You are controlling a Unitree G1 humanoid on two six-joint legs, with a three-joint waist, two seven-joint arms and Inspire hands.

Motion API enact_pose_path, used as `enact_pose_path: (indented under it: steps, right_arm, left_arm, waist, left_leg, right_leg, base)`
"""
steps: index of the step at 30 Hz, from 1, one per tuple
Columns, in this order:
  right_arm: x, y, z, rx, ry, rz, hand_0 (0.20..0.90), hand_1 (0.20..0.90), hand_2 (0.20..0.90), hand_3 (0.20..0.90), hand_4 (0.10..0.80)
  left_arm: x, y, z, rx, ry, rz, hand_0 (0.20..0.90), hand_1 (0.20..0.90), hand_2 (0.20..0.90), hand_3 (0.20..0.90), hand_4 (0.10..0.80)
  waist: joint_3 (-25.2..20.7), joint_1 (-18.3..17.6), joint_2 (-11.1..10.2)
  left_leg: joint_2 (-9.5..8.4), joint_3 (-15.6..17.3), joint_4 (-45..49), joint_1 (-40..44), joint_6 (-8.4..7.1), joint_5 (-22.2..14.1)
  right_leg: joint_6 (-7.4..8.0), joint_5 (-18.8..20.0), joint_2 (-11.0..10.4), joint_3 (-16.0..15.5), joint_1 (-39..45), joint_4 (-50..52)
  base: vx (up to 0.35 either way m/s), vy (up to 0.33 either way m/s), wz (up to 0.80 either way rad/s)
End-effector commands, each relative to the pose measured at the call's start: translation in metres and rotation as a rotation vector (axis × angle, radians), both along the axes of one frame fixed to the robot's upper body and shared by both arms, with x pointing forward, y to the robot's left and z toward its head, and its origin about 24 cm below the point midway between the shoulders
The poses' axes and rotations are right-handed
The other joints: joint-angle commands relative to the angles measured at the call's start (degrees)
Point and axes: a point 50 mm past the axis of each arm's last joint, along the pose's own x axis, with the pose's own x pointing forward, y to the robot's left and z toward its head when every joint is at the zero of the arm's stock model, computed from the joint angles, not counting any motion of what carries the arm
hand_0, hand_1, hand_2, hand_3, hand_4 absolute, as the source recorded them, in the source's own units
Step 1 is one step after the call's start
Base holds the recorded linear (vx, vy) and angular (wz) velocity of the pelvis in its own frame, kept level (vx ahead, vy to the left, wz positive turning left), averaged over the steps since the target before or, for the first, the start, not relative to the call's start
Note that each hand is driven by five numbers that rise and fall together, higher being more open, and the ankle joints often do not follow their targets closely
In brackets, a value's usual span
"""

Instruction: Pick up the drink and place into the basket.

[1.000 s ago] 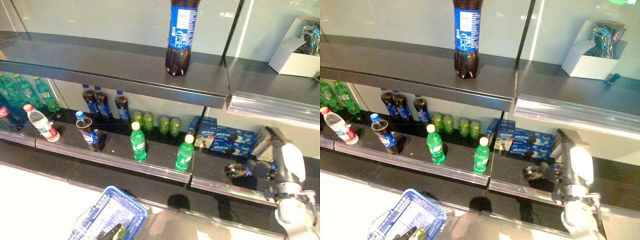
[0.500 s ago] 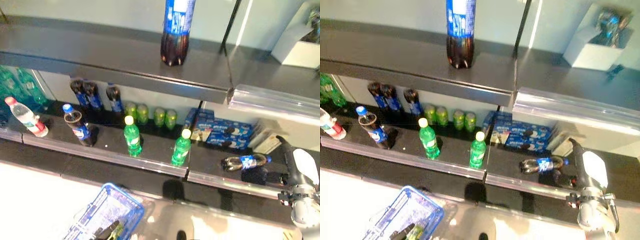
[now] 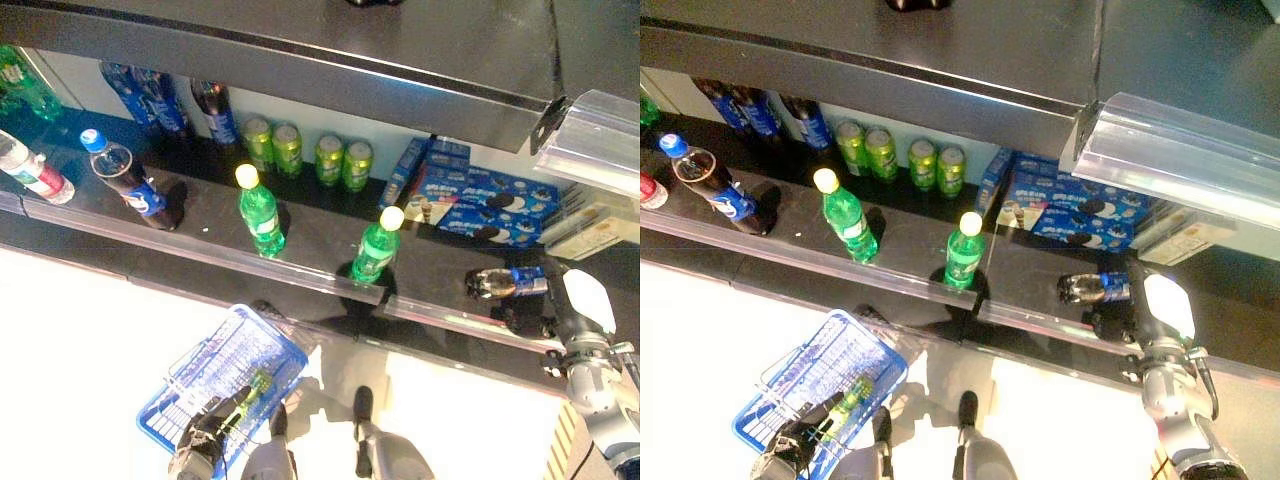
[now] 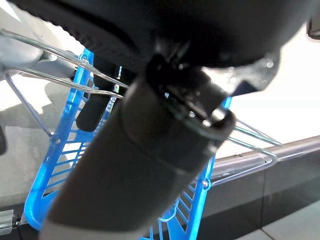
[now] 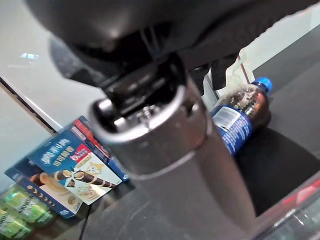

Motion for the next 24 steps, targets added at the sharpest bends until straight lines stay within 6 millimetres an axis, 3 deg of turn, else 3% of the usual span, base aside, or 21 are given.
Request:
enact_pose_path:
  steps: [1, 13, 24]
  right_arm:
    - [0.019, -0.012, 0.061, -0.215, -0.184, 0.027, 0.900, 0.900, 0.900, 0.900, 0.800]
    - [0.022, -0.039, 0.052, -0.353, -0.047, -0.134, 0.900, 0.900, 0.900, 0.900, 0.800]
    - [0.027, -0.047, 0.051, -0.406, 0.095, -0.134, 0.900, 0.900, 0.900, 0.900, 0.800]
  left_arm:
    - [-0.003, 0.016, 0.007, 0.056, -0.027, -0.016, 0.300, 0.300, 0.300, 0.200, 0.100]
    - [0.022, 0.021, 0.022, 0.064, -0.103, -0.030, 0.300, 0.300, 0.300, 0.200, 0.100]
    - [0.029, 0.022, 0.027, 0.064, -0.131, -0.045, 0.300, 0.300, 0.300, 0.200, 0.100]
  waist:
    - [-1.08, 1.46, -0.27]
    - [2.56, 1.76, 0.66]
    - [3.85, 2.08, 1.09]
  left_leg:
    - [2.62, -2.24, 3.97, -4.56, -0.23, 0.87]
    - [1.84, -2.44, 5.31, -7.91, -0.30, 1.40]
    - [1.50, -2.63, 6.31, -9.53, -0.35, 1.63]
  right_leg:
    - [3.53, -3.46, -2.80, 1.97, -1.29, 5.90]
    - [3.38, -3.38, -3.16, 1.14, -4.08, 6.91]
    - [3.00, -3.71, -3.01, 0.66, -5.47, 8.01]
  base:
    - [-0.127, -0.002, 0.06]
    - [-0.086, -0.004, 0.05]
    - [-0.018, -0.008, 0.00]
